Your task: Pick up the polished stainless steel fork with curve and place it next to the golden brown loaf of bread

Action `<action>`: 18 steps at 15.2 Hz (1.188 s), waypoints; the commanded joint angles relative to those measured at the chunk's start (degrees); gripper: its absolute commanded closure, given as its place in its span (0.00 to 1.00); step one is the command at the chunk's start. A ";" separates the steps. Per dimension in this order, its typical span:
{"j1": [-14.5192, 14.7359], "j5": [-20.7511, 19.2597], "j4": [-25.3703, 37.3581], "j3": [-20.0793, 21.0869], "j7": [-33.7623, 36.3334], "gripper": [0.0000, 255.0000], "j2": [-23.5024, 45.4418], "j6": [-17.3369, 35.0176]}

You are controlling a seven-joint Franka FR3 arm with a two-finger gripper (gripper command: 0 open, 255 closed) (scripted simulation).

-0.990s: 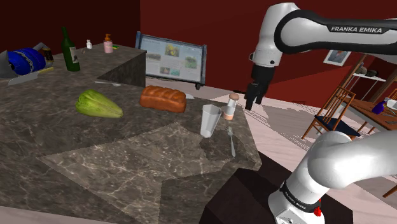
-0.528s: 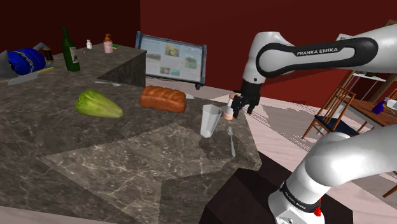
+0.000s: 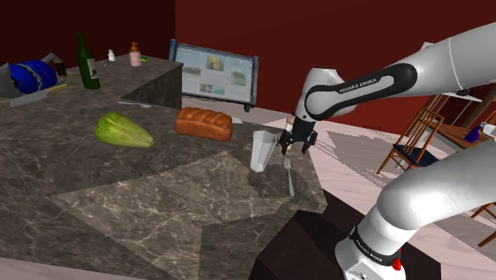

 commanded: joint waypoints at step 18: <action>-8.44 -4.95 -0.25 -1.88 14.33 0.00 26.89 31.31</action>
